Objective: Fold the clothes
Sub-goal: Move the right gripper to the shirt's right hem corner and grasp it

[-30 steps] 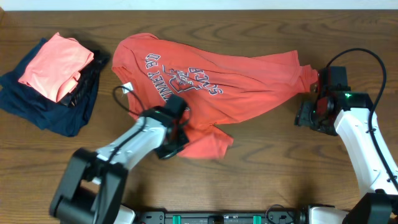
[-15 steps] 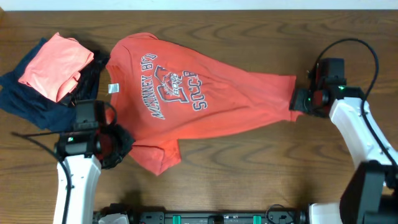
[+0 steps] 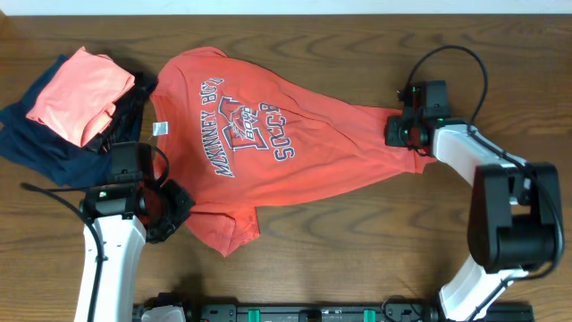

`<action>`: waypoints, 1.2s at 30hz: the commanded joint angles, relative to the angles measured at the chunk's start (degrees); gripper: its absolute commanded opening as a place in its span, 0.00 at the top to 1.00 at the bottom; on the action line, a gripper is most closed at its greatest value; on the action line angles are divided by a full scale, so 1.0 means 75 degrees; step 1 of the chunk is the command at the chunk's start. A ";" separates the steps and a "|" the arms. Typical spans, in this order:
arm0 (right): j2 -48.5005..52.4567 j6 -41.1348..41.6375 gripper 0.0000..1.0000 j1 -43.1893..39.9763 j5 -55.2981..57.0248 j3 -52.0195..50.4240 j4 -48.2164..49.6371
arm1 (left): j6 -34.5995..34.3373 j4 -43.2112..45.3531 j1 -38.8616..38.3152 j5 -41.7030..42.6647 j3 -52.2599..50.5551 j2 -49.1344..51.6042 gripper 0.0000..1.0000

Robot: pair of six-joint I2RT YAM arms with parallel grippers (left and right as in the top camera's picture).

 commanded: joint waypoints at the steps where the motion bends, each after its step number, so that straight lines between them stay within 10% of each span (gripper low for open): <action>1: 0.0391 0.0326 0.99 0.0122 0.0149 -0.0017 0.0172 | 0.0163 0.0015 0.0052 -0.0079 -0.0044 0.0152 0.94; 12: 0.0172 0.0670 0.98 -0.0265 0.1626 0.1207 0.2629 | 0.0163 0.0236 0.0052 -0.0259 -0.0044 0.0618 0.94; 16: 0.0172 0.0667 0.86 -0.0498 0.2159 0.1950 0.3535 | 0.0198 0.0207 0.0052 -0.0475 -0.0044 0.0720 0.94; 19: 0.0172 0.0667 0.48 -0.0638 0.2291 0.2183 0.3480 | 0.0201 0.0216 0.0052 -0.0478 -0.0044 0.0720 0.94; 23: 0.0172 0.0635 0.02 -0.0801 0.2066 0.2186 0.2069 | 0.0204 0.0268 0.0052 -0.0478 -0.0044 0.0720 0.94; 36: 0.0172 0.0577 0.01 -0.0833 0.1993 0.2075 -0.4115 | 0.0309 0.0353 0.0052 -0.0472 -0.0044 0.0720 0.94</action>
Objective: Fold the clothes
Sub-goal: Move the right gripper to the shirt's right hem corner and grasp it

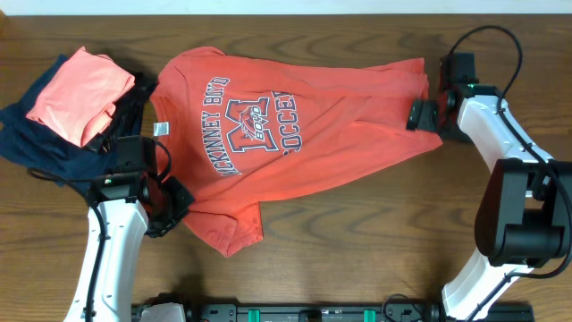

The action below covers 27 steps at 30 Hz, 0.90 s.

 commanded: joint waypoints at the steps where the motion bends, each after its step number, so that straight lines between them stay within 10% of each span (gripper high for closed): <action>1: 0.0015 -0.0055 0.01 -0.0017 0.0015 -0.0087 -0.0446 | 0.0128 -0.0017 0.0047 -0.0125 -0.0044 0.0017 0.94; 14: 0.0017 0.0600 0.12 0.0140 -0.1067 -0.1737 0.0985 | 0.0125 0.0017 0.0047 -0.0125 -0.0044 0.0017 0.94; 21: 0.0017 0.0874 0.48 0.0154 -0.1064 -0.1996 0.2028 | 0.0125 0.0012 0.0047 -0.0122 -0.0044 0.0017 0.94; 24: 0.0017 0.0874 0.93 0.0154 -0.1067 -0.1996 0.2107 | 0.0125 0.0009 0.0047 -0.0122 -0.0044 0.0017 0.94; 27: 0.0015 0.0874 0.99 0.0152 -0.1064 -0.1996 0.1929 | 0.0128 0.0012 0.0047 -0.0125 -0.0044 0.0017 0.94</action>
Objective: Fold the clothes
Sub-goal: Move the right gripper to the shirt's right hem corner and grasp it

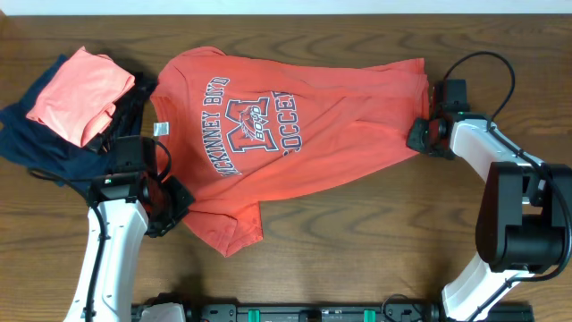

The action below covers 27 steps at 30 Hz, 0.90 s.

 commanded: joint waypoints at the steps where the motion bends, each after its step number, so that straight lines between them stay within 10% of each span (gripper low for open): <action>1: 0.0251 0.0111 0.99 0.0082 -0.0201 -0.0224 -0.0289 | 0.0108 -0.0003 0.0047 -0.0125 -0.0044 0.0017 0.94; 19: -0.0679 0.1172 0.99 -0.0699 0.1306 -0.0221 -0.3168 | 0.0163 0.0058 0.0047 -0.0125 -0.0044 0.0017 0.94; 22: -0.0694 0.0833 0.64 -0.0845 0.1154 -0.0224 -0.3200 | 0.0166 0.0050 0.0047 -0.0125 -0.0044 0.0017 0.95; 25: -0.0691 0.0533 0.56 -0.0857 0.0997 -0.0224 -0.3538 | 0.0166 -0.0003 0.0047 -0.0128 -0.0044 0.0017 0.94; 27: -0.0691 0.0536 0.24 -0.0860 0.0991 -0.0230 -0.3701 | 0.0166 -0.0009 0.0044 -0.0128 -0.0044 0.0017 0.94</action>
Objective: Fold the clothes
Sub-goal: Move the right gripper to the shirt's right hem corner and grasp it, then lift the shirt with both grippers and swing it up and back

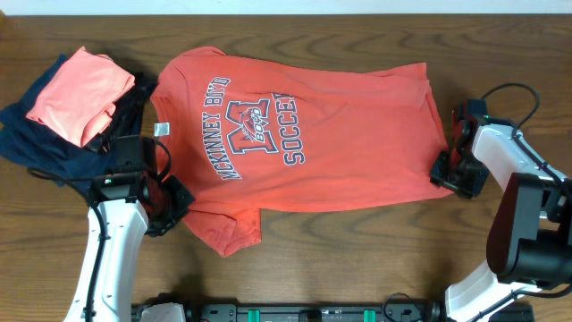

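An orange-red T-shirt (340, 156) printed "McKinney Boyd Soccer" lies face up across the table, collar to the left and hem to the right. Its body is spread nearly flat. The lower-left sleeve (228, 228) is still rumpled. My left gripper (176, 204) sits at that sleeve's left edge and looks shut on the cloth. My right gripper (444, 172) is at the hem's near right corner, shut on it.
A pile of other clothes lies at the far left: a folded salmon shirt (76, 80) on top of navy (40, 148) and black garments. A white tag (159, 129) shows by the collar. Cables trail from both arms.
My right gripper has moved toward the table's front and a little right with the hem corner. The shirt's lower right part now lies wider and flatter. The left arm has not moved.
At first the hem was bunched into a point at my right gripper, mid-right. Then the gripper stood farther right and back, and the hem's far corner lay spread. It then held the near part of the hem, now drawn forward and flat.
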`<action>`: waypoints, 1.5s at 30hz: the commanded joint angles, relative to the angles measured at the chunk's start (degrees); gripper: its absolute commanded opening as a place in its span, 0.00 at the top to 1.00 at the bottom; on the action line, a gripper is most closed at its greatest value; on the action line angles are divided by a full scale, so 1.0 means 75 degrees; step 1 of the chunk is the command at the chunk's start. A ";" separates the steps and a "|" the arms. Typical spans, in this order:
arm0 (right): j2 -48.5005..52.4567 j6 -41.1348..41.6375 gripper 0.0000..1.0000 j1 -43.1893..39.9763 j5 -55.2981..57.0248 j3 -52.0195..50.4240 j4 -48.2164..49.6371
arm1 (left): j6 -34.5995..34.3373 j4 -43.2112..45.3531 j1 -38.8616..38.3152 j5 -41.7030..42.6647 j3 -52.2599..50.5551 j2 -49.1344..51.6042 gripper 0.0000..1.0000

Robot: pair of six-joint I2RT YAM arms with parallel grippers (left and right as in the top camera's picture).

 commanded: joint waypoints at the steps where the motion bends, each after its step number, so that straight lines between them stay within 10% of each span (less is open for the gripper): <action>1: -0.0137 -0.0160 0.14 -0.0035 0.0041 -0.0038 -0.0119 | 0.0140 -0.0047 0.0047 -0.0122 -0.0044 0.0017 0.94; 14: -0.0137 -0.0166 0.32 -0.0029 -0.0274 -0.1096 0.1478 | 0.0143 -0.0073 0.0047 -0.0122 -0.0044 0.0017 0.94; 18: -0.0137 -0.0227 0.99 -0.0026 -0.0472 -0.1271 0.1786 | 0.0143 -0.0067 0.0044 -0.0122 -0.0044 0.0017 0.94; 27: -0.1049 -0.0629 0.99 -0.0233 -0.0866 -0.0271 0.0825 | 0.1454 0.0070 0.0044 -0.0085 0.0624 -0.0020 0.94; 45: -0.5307 -0.1740 0.99 -0.1600 -0.1174 0.3765 -0.1655 | 0.2328 -0.0868 -0.0213 0.0938 0.6333 -0.1090 0.94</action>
